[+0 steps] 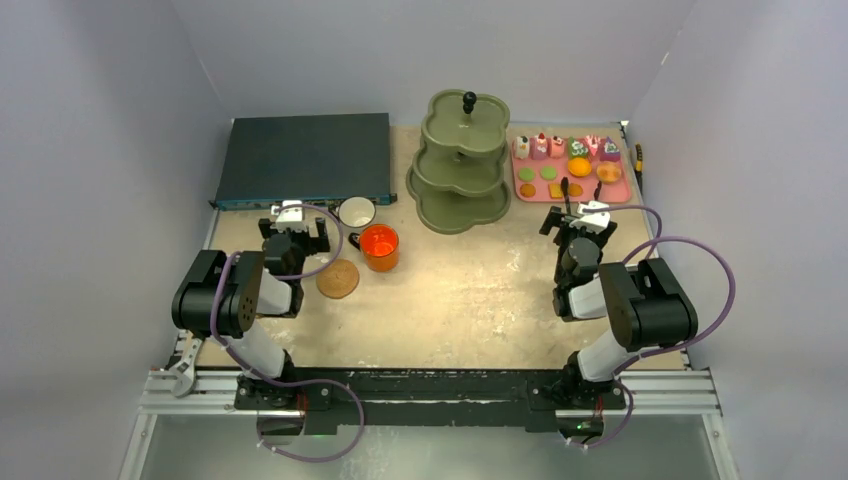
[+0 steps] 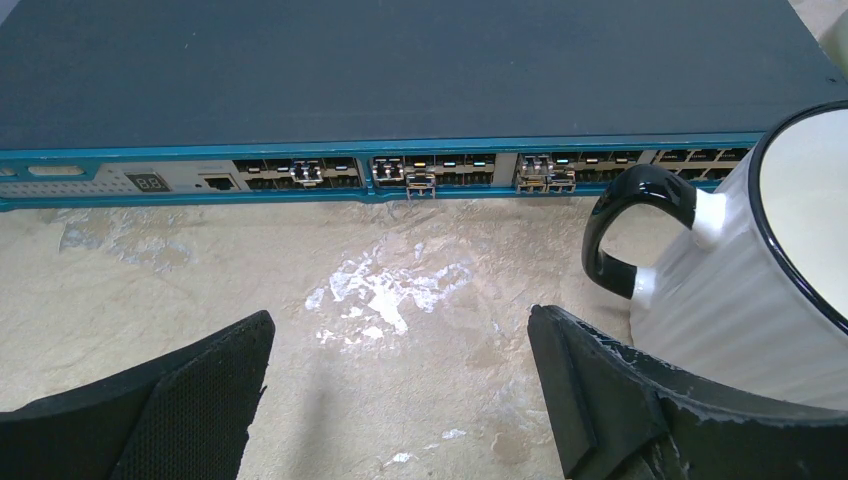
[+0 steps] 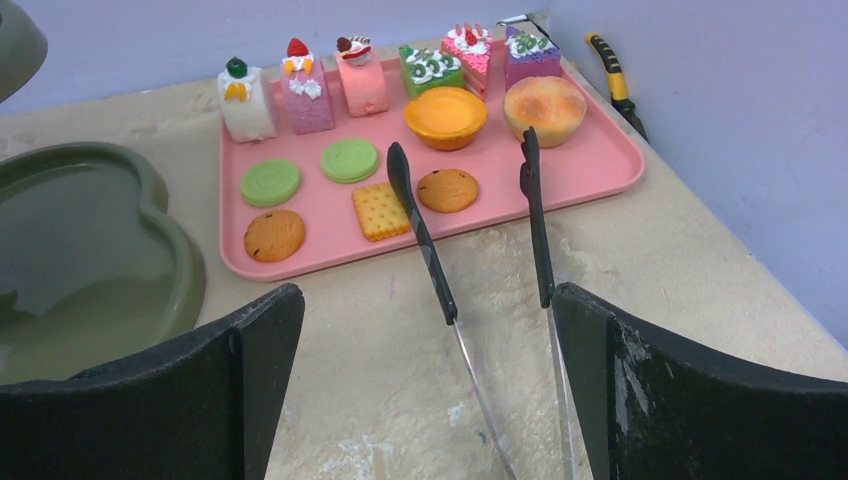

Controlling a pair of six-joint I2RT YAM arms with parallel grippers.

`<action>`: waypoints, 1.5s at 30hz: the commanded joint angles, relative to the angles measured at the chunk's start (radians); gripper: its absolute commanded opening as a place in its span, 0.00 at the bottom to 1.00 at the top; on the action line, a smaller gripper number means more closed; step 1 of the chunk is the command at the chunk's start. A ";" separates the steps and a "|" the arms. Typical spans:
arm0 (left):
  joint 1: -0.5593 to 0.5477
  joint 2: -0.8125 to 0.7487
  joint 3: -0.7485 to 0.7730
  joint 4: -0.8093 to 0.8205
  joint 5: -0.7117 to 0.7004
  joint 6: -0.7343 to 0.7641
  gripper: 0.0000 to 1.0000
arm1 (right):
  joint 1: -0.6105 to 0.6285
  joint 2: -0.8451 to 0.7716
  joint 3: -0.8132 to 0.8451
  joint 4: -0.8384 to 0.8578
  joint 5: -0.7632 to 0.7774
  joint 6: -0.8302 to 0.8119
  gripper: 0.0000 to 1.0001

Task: Serve the afternoon tea

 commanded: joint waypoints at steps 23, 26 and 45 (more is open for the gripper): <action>0.012 -0.200 0.475 -0.889 0.025 -0.030 0.99 | -0.001 -0.305 0.397 -0.966 0.078 0.382 0.98; 0.013 -0.215 0.590 -1.043 0.047 -0.036 0.99 | -0.003 -0.281 0.456 -1.054 0.094 0.346 0.96; 0.013 -0.274 0.878 -1.478 0.174 -0.015 1.00 | -0.078 0.109 0.763 -1.286 0.046 0.333 0.70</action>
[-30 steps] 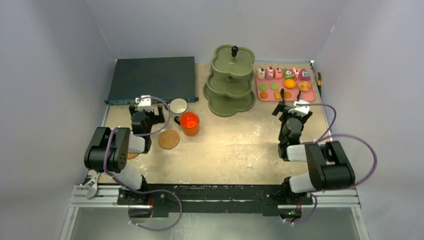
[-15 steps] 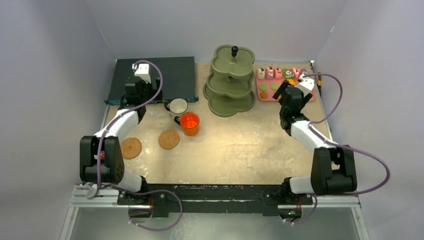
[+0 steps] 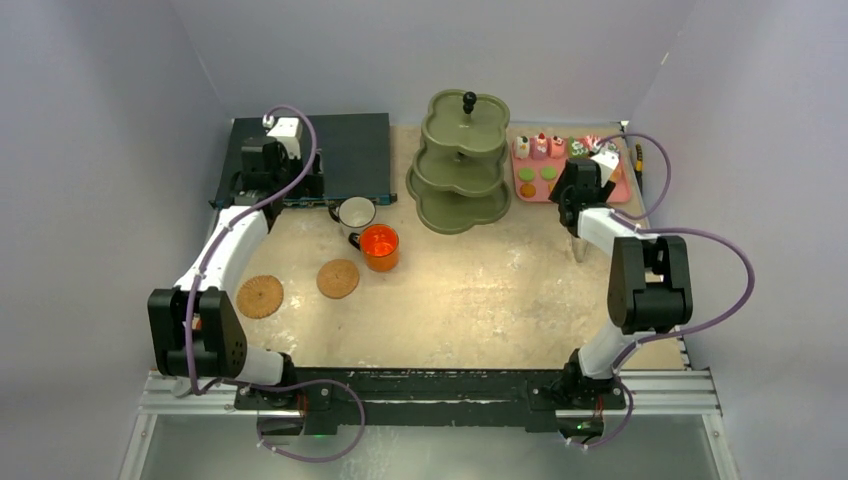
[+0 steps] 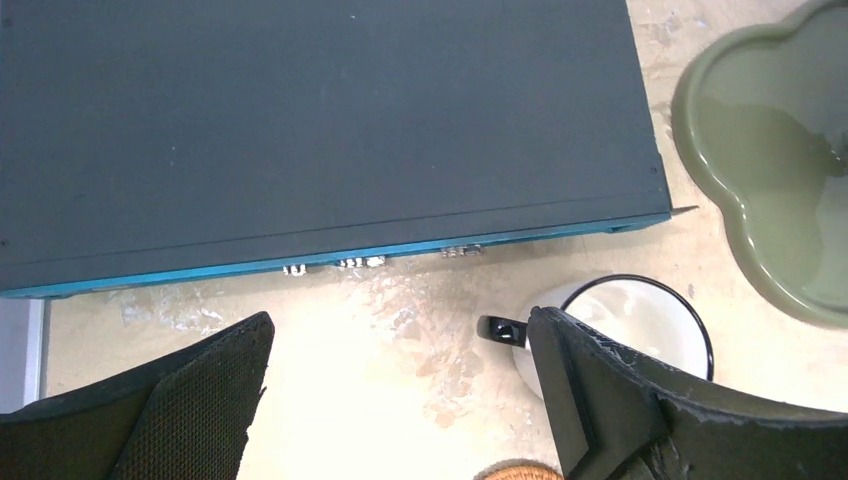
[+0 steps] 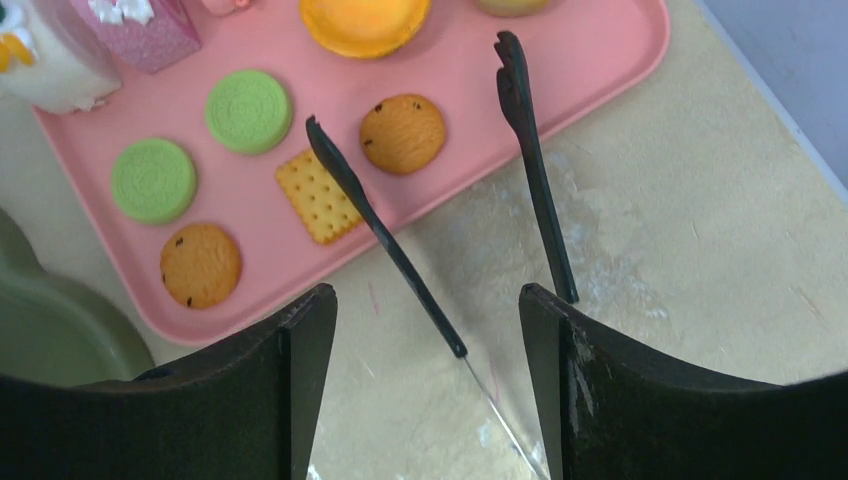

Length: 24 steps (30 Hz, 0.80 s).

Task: Serve the afternoon tea

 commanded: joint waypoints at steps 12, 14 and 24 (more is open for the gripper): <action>0.005 -0.033 0.133 -0.115 0.091 0.017 0.99 | -0.026 0.178 0.114 -0.042 -0.089 -0.014 0.53; 0.006 -0.036 0.142 -0.116 0.101 0.013 0.99 | -0.027 0.188 0.113 -0.040 -0.094 -0.013 0.49; 0.005 -0.047 0.175 -0.143 0.161 0.012 0.97 | -0.027 0.178 0.111 -0.027 -0.110 -0.033 0.00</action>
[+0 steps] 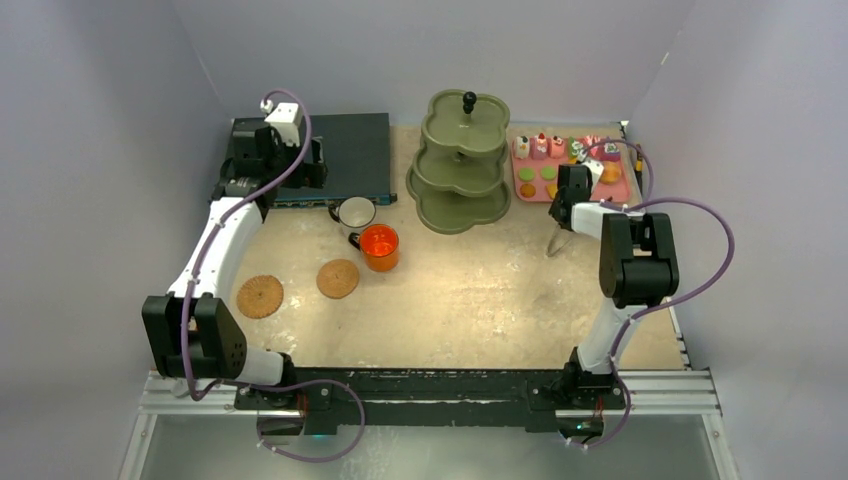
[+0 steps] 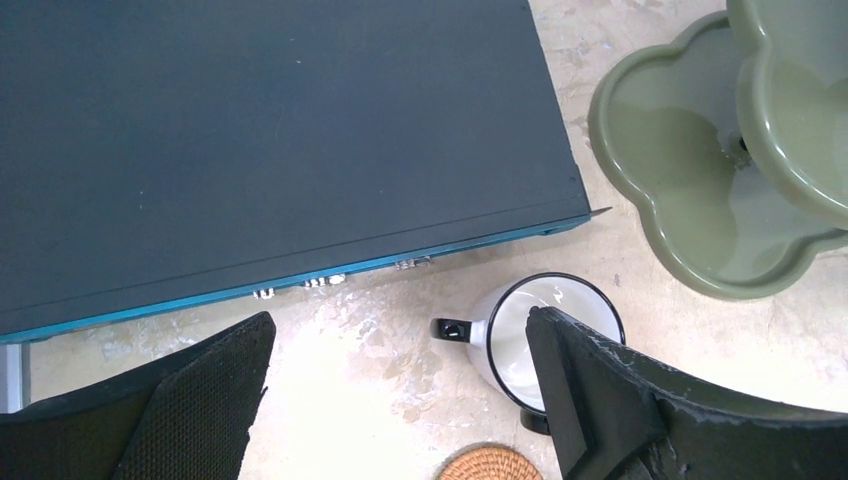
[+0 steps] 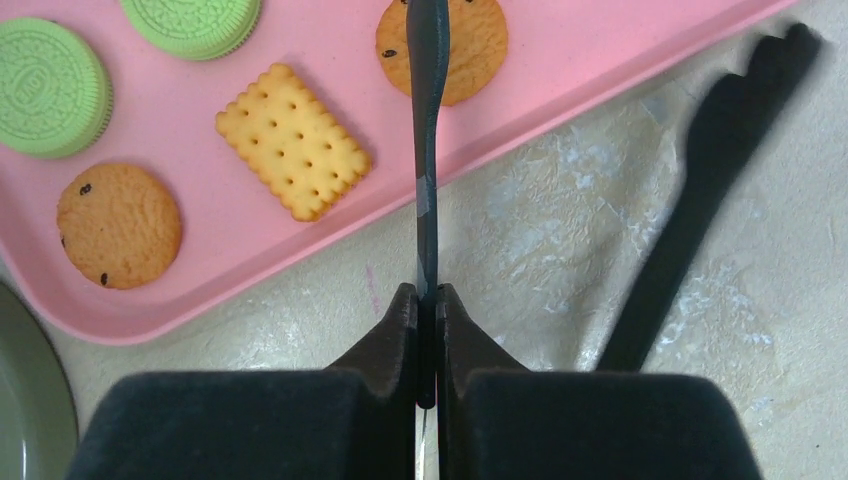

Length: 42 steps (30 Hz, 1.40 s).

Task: Serve the afternoon tea

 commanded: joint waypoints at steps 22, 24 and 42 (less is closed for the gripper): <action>-0.002 -0.095 0.232 -0.772 0.789 0.938 0.86 | 0.394 -0.910 -0.072 -0.405 -0.426 -0.196 0.00; -0.015 -0.085 0.262 -0.823 0.816 0.992 0.83 | 0.405 -0.942 -0.035 -0.472 -0.535 -0.214 0.00; -0.274 0.033 0.499 -1.084 0.757 1.134 0.60 | 0.918 -0.669 0.275 -0.631 -0.701 -0.353 0.00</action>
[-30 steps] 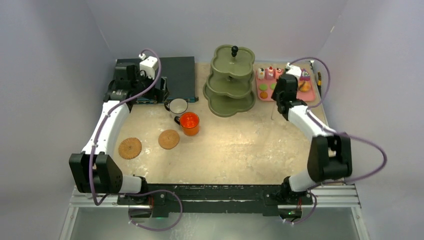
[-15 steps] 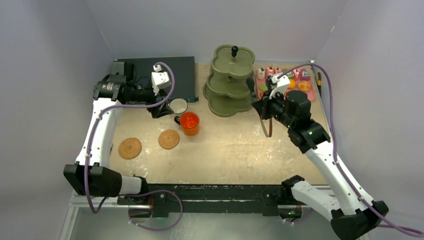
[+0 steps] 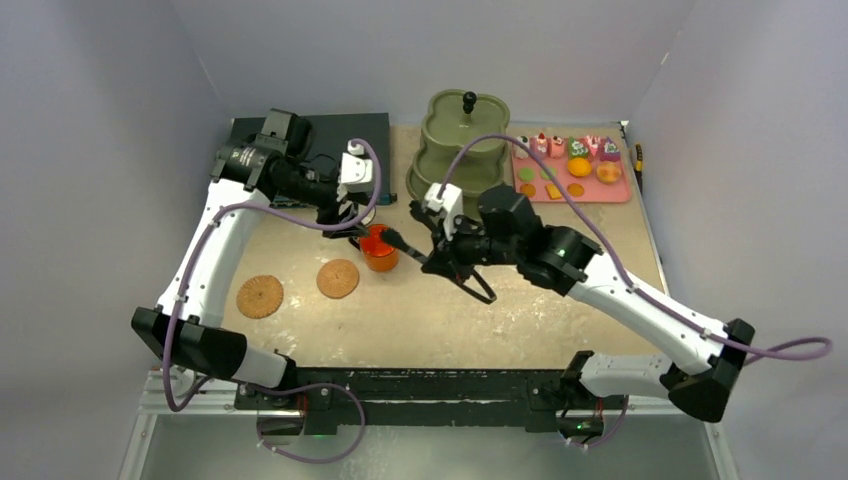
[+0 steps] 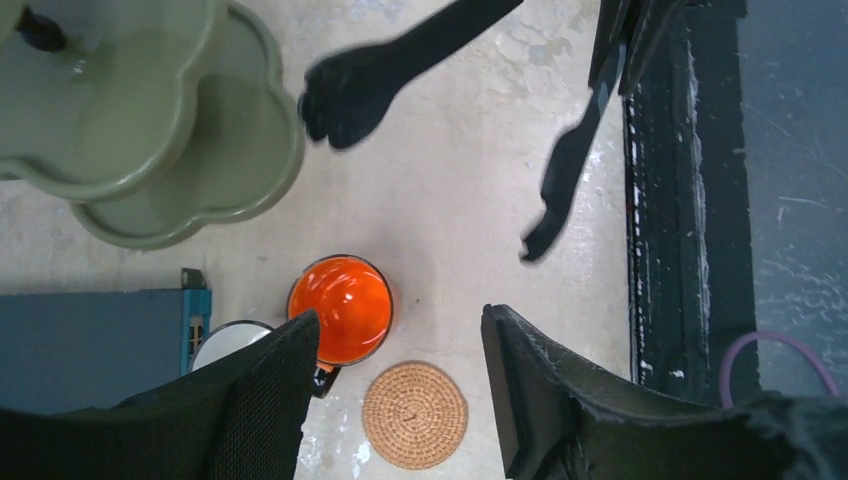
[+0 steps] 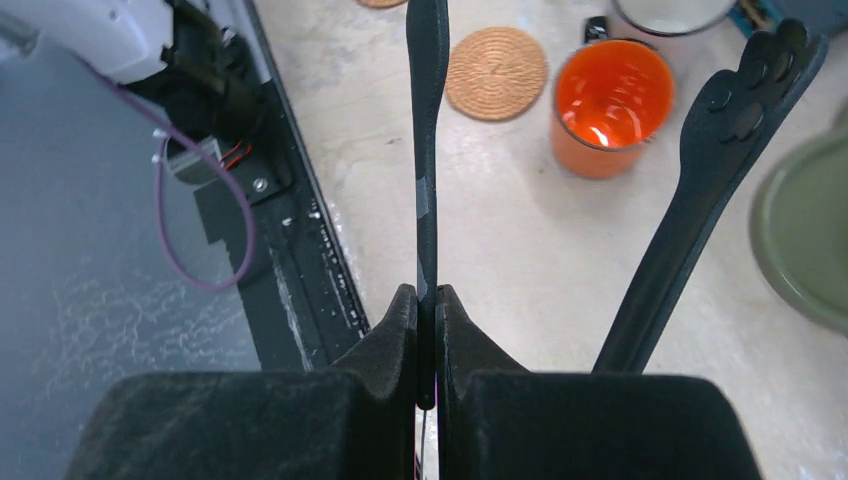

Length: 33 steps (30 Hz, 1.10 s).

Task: Serve the afternoon tea

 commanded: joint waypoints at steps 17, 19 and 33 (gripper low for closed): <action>-0.107 -0.137 -0.014 -0.126 -0.030 0.044 0.59 | 0.106 0.203 0.253 -0.089 -0.006 -0.194 0.00; -0.119 -0.135 -0.021 -0.126 -0.026 0.034 0.60 | 0.105 0.218 0.272 -0.102 -0.004 -0.207 0.00; -0.161 -0.074 -0.010 -0.124 -0.040 0.053 0.00 | 0.107 0.266 0.345 -0.140 -0.117 -0.251 0.00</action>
